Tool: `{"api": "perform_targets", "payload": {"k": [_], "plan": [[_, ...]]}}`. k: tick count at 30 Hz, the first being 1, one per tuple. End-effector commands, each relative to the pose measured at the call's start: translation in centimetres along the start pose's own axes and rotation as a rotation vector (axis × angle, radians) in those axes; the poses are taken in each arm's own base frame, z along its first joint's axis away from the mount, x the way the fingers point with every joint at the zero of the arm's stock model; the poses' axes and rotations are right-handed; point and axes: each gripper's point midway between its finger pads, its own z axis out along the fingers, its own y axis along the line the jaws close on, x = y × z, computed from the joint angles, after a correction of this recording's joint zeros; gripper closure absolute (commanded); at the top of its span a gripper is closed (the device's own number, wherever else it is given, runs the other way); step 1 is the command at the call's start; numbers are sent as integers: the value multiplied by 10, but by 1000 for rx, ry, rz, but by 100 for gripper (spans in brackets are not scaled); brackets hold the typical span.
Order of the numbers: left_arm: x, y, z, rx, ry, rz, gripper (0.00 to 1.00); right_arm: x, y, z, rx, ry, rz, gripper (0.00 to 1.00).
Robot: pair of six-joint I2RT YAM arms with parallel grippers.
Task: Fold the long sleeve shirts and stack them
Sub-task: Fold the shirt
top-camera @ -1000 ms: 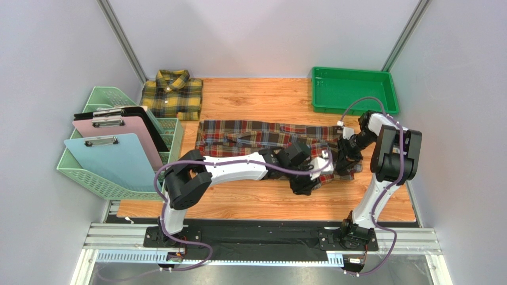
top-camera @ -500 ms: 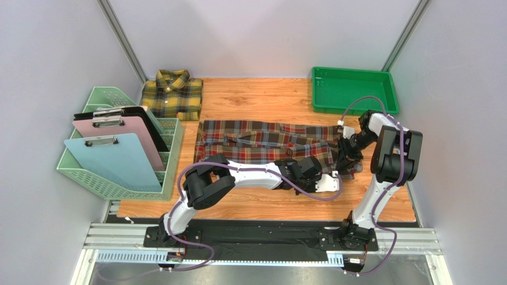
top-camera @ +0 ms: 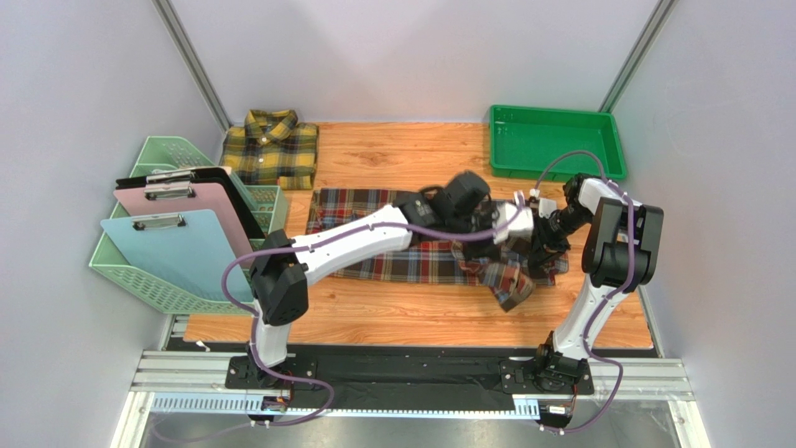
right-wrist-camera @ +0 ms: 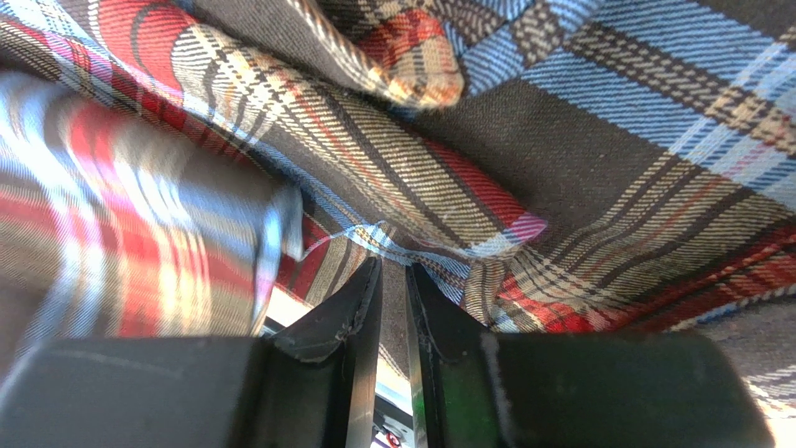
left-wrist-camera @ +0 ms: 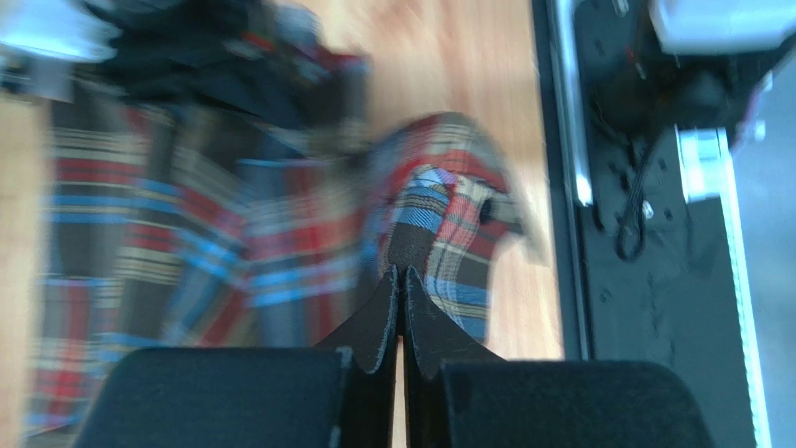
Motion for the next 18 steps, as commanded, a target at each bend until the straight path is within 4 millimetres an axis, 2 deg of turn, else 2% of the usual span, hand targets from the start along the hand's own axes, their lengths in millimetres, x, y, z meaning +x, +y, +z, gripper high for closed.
{"api": "perform_targets", "payload": {"k": [1,2,3,4,5,6,7,9,10,11,12,13,14,16,18], "plan": [[6,56,-25,12,-16,-208,100,-11,1,-17,25,-63,-57,79],[25,73,-14,8,17,-252,100,-11,3,-21,23,-70,-57,79],[35,86,-15,-6,38,-289,100,-11,6,-23,18,-73,-58,79],[35,116,-27,-54,20,-319,91,-11,9,-25,12,-78,-58,78],[56,131,-19,-54,49,-371,82,-11,13,-28,-1,-82,-61,78],[64,142,-24,-69,56,-433,74,-12,17,-33,-5,-92,-65,78],[76,167,-38,-119,46,-488,62,-12,20,-36,-9,-97,-68,78],[85,183,-52,-142,21,-524,56,-11,27,-44,-23,-114,-76,77],[99,188,-61,-158,34,-531,52,-10,30,-46,-30,-114,-77,77],[90,187,-76,-172,12,-497,51,-10,34,-48,-40,-121,-78,77],[84,184,-81,-145,-21,-455,47,-9,37,-50,-49,-125,-83,77],[94,179,-86,-136,-13,-467,45,-10,42,-55,-59,-142,-96,76],[85,175,-96,-143,-30,-447,44,-11,52,-59,-97,-164,-108,75],[88,163,-101,-104,-28,-456,44,-18,62,-68,-115,-226,-142,68],[81,150,-109,-74,-44,-492,44,-27,72,-71,-141,-265,-153,62]]}}
